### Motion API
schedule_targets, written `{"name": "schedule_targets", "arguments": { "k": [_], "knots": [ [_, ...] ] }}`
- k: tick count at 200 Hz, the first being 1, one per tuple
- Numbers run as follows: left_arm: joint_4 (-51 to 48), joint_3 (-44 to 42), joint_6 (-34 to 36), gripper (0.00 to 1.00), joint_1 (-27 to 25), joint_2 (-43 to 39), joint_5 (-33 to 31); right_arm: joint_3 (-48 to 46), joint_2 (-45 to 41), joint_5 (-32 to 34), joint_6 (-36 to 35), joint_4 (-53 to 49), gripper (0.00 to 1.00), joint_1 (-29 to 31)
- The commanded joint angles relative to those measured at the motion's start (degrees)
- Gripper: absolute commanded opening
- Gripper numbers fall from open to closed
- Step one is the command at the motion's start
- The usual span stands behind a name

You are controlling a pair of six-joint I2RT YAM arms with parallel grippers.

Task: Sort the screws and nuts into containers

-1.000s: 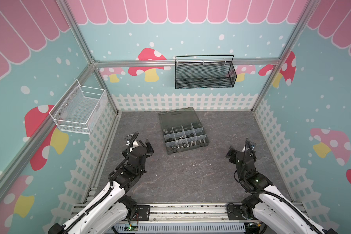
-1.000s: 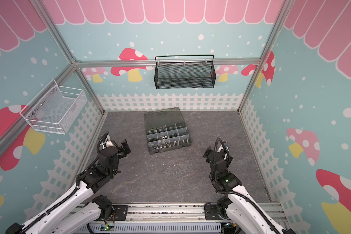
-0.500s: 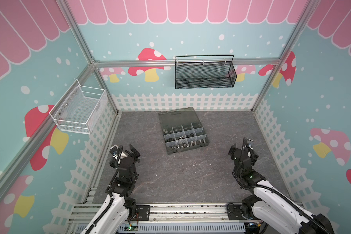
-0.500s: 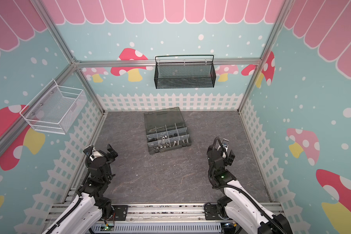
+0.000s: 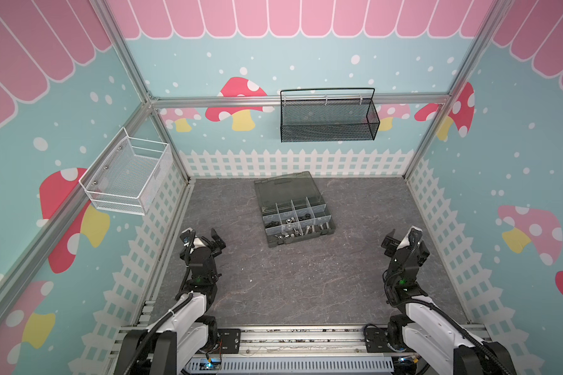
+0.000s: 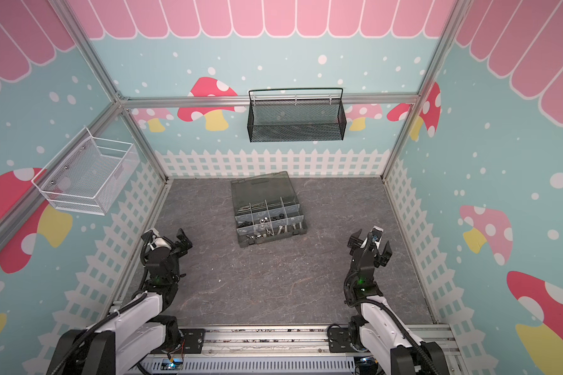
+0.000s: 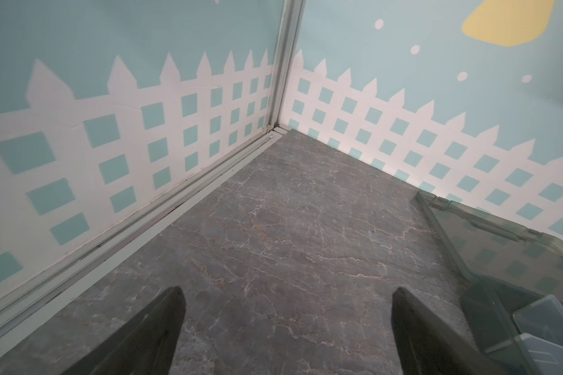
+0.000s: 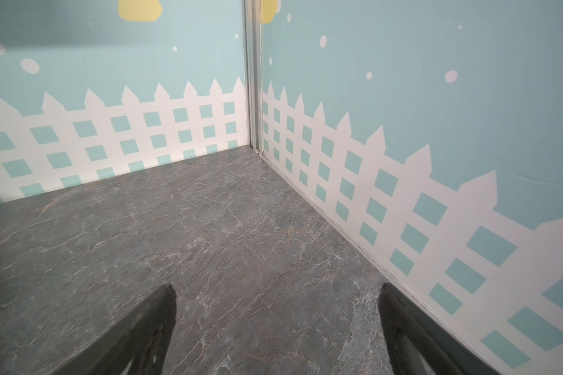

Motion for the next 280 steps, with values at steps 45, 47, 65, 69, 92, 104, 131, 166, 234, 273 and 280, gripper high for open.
{"name": "schedule_targets", "arguments": {
  "k": [45, 47, 65, 69, 92, 104, 131, 166, 234, 273, 280],
  "knots": [
    [21.0, -0.5, 8.2, 1.0, 1.4, 11.2, 8.8, -3.6, 2.8, -6.5, -3.8, 14.8, 0.98, -3.3],
    [21.5, -0.6, 8.3, 1.0, 1.5, 11.5, 9.1, -3.6, 3.0, -6.6, -3.9, 15.1, 0.98, -3.3],
    [26.9, -0.9, 8.4, 1.0, 3.1, 16.1, 12.5, -6.0, 4.8, -7.5, -4.4, 19.2, 0.98, -3.5],
    [28.7, -1.0, 8.4, 1.0, 3.3, 17.4, 13.2, -6.2, 5.3, -7.7, -4.5, 20.0, 0.98, -3.5],
    [40.3, -1.4, 8.0, 1.0, 5.1, 28.0, 17.4, -6.2, 8.0, -9.4, -5.1, 22.2, 0.98, -3.6],
    [40.1, 0.5, 7.6, 1.0, 6.4, 30.6, 20.9, -6.3, 9.3, -10.2, -6.1, 23.6, 0.98, -3.6],
    [30.1, 4.7, 9.5, 1.0, 7.1, 28.4, 28.5, -7.0, 13.1, -12.5, -7.8, 27.9, 0.98, -3.7],
    [15.0, 11.4, 14.7, 1.0, 5.3, 27.4, 34.6, -6.7, 18.9, -15.7, -9.6, 34.7, 0.98, -3.7],
    [14.8, 11.4, 14.6, 1.0, 5.3, 27.3, 34.5, -1.6, 31.6, -22.0, -11.8, 40.3, 0.98, -3.8],
    [14.8, 11.3, 14.6, 1.0, 5.2, 27.3, 34.5, 3.2, 36.4, -28.3, -13.7, 36.0, 0.98, -4.5],
    [15.0, 11.3, 14.7, 1.0, 5.3, 27.3, 34.5, 2.6, 36.1, -29.3, -13.4, 36.8, 0.98, -5.0]
  ]
}}
